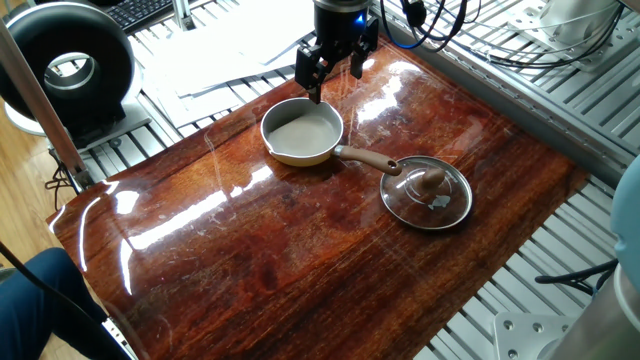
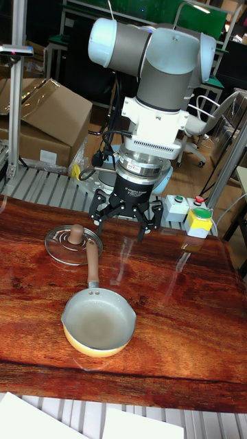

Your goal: Cover the pot with the lid

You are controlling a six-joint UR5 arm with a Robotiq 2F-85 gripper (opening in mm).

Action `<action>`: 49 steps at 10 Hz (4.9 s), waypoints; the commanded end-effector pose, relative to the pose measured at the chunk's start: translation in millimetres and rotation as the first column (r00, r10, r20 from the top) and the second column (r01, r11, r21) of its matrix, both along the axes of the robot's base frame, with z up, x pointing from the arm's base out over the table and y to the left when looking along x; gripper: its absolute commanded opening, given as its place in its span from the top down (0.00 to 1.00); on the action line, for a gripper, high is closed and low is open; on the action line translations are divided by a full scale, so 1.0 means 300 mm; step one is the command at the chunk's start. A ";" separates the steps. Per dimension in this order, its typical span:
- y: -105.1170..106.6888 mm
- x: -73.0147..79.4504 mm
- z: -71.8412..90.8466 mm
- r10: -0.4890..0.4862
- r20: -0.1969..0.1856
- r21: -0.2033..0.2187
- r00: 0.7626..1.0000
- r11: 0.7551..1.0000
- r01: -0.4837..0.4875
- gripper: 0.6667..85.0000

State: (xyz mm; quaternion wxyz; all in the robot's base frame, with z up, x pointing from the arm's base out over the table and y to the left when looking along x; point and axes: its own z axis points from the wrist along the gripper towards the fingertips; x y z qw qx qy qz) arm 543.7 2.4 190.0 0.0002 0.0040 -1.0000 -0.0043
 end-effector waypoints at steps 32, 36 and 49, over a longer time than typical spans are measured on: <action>-0.318 -0.286 -0.385 -0.102 -0.136 0.103 0.985 0.988 0.116 0.47; -0.304 -0.302 -0.413 -0.128 -0.124 0.101 0.984 0.985 0.141 0.49; -0.375 -0.332 -0.435 -0.127 -0.100 0.058 0.987 0.989 0.134 0.40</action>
